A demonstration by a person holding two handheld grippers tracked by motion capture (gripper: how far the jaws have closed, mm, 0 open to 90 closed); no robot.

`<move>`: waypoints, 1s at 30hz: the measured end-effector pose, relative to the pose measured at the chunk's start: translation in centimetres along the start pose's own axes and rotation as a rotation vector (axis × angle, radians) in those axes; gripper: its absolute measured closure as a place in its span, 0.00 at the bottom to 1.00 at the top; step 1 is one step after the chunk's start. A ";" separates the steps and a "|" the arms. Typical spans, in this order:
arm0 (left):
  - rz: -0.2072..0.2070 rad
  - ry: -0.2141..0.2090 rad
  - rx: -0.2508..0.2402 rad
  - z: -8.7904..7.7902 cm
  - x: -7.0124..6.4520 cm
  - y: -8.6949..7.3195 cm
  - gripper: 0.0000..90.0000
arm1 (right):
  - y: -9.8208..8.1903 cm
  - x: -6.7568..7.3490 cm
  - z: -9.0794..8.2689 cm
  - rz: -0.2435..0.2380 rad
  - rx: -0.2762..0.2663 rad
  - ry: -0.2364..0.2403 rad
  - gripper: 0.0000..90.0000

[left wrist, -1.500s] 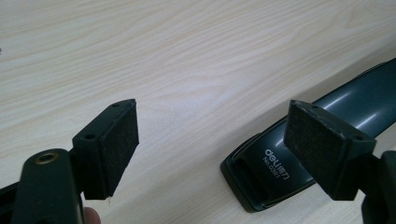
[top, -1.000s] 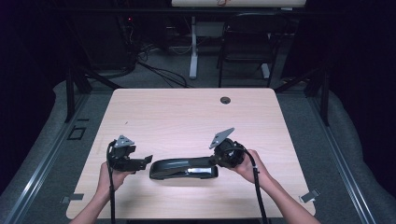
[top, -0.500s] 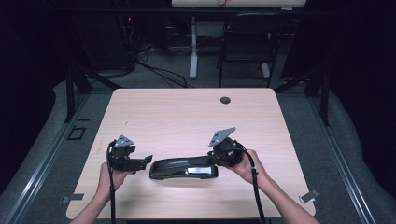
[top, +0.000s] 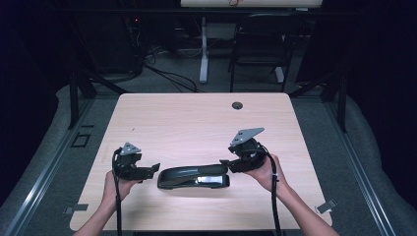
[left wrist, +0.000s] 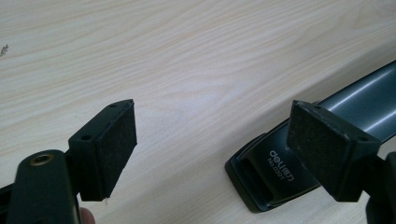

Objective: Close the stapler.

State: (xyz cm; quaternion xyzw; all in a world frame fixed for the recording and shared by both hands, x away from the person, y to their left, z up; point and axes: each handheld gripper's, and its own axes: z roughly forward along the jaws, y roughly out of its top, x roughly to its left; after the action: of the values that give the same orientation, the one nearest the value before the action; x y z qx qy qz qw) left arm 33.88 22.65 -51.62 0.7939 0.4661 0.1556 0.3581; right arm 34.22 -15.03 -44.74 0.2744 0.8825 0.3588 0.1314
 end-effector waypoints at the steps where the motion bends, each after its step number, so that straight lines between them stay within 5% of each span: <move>1: -0.002 0.000 -0.002 0.0 0.0 0.0 0.18 | 0.0 -0.1 -0.2 0.007 -0.009 0.001 0.39; 8: -0.001 0.003 -0.001 0.0 0.0 0.0 0.18 | -0.2 -0.7 -1.5 0.013 -0.024 -0.035 0.20; 20: -0.004 0.001 0.010 0.1 0.0 0.0 0.18 | -2.5 -3.4 -4.0 0.109 -0.055 -0.122 0.07; 30: -0.004 0.009 0.007 0.2 0.1 0.0 0.17 | -4.9 -5.5 -4.7 0.192 -0.023 -0.176 0.00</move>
State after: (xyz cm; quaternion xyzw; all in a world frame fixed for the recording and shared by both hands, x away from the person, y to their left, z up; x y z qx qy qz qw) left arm 34.04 22.65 -51.79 0.7935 0.4698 0.1568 0.3535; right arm 34.76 -23.74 -44.64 0.3863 0.8330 0.3545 0.1765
